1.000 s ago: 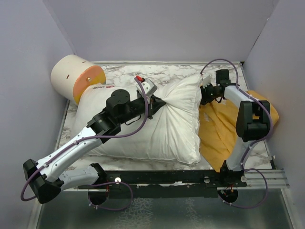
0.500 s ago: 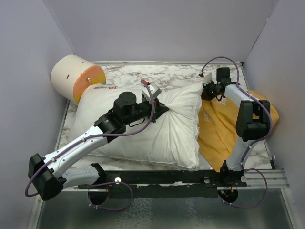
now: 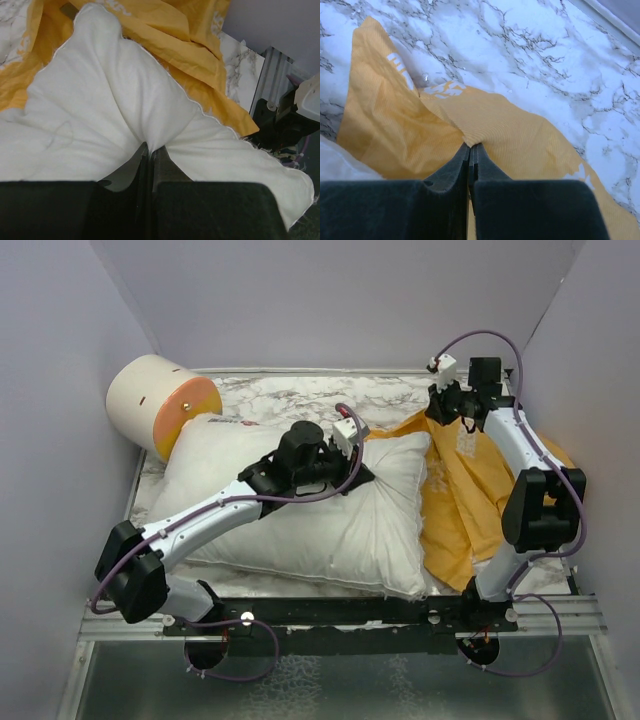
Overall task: Put the pillow into the pillowcase
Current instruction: Stuff the pillow into the pillowcase.
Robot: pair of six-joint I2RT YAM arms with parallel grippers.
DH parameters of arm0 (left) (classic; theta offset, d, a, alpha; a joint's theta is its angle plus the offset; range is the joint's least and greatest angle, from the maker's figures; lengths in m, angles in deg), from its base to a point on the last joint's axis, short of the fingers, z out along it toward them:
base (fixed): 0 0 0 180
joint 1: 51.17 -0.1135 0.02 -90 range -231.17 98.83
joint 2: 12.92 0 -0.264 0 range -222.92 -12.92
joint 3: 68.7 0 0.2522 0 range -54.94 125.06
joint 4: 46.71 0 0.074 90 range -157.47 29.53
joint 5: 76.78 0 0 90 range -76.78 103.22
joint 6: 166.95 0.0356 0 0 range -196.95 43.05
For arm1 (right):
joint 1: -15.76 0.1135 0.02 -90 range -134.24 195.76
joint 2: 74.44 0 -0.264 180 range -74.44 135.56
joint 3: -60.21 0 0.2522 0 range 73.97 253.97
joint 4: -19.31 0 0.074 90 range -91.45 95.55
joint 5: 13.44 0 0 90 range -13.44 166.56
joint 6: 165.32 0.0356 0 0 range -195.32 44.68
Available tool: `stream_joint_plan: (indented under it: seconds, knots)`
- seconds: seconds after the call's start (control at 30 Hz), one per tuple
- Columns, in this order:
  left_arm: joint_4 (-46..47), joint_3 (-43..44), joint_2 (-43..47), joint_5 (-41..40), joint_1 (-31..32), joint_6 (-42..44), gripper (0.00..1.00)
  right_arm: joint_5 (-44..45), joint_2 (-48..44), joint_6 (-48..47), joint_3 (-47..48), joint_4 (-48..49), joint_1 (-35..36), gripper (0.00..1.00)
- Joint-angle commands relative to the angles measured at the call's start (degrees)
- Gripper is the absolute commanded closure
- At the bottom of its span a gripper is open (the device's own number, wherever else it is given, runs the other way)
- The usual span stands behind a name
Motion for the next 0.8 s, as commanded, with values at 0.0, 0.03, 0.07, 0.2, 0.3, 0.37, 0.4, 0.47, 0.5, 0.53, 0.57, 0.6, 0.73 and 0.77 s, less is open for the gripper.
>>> stream_joint_plan:
  seconds: [0.0, 0.03, 0.07, 0.2, 0.3, 0.37, 0.4, 0.47, 0.5, 0.53, 0.57, 0.6, 0.73, 0.77]
  knots:
    - [-1.4, 4.4, -4.0, 3.3, -1.3, 0.5, 1.00, -2.8, -1.7, -0.1, 2.1, -2.2, 0.1, 0.99]
    - [-1.8, 5.3, -5.2, 3.6, -1.3, 0.5, 1.00, -3.0, -1.8, -0.3, 2.2, -2.4, 0.1, 0.99]
    - [-2.7, 6.6, -6.6, 4.2, -1.2, 0.5, 1.00, -3.2, -2.1, -0.4, 2.1, -2.6, 0.1, 0.99]
    - [-7.0, 13.6, -13.2, 7.2, -1.3, 1.2, 1.00, -4.5, -3.2, -0.7, 2.0, -3.6, 0.1, 0.99]
    - [-10.7, 19.2, -17.4, 6.1, -1.3, 1.9, 1.00, -5.9, -4.5, -1.1, 1.9, -4.4, 0.1, 0.99]
    - [-14.2, 23.5, -20.4, 3.5, -1.4, 2.1, 1.00, -6.5, -5.7, -1.2, 1.5, -4.8, 0.1, 0.99]
    - [-15.9, 25.5, -22.2, 2.5, -1.6, 2.2, 1.00, -7.0, -6.4, -1.4, 1.4, -4.9, 0.1, 0.99]
    - [-18.2, 29.6, -24.8, -0.1, -1.8, 1.9, 1.00, -8.2, -7.7, -1.7, 1.2, -5.6, 0.1, 0.99]
    - [-18.8, 31.4, -25.9, -1.6, -1.9, 1.9, 1.00, -9.1, -8.3, -1.7, 1.2, -6.1, 0.1, 0.99]
    - [-18.8, 33.1, -26.6, -3.5, -1.9, 1.8, 1.00, -9.9, -8.7, -1.6, 1.3, -6.7, 0.1, 0.99]
    - [-18.4, 34.4, -27.4, -4.8, -1.9, 1.9, 1.00, -10.7, -9.2, -1.7, 1.2, -7.4, 0.1, 0.99]
    - [-17.3, 35.5, -27.8, -6.9, -1.8, 1.8, 1.00, -11.5, -9.6, -1.6, 1.2, -8.0, 0.1, 0.99]
    - [-7.2, 35.1, -26.2, -11.8, 0.2, 4.4, 1.00, -15.0, -11.6, -0.7, 1.3, -10.7, 0.4, 0.99]
    - [-3.3, 33.6, -25.1, -12.4, 1.1, 6.1, 1.00, -15.3, -12.1, -0.5, 1.4, -11.2, 0.6, 0.99]
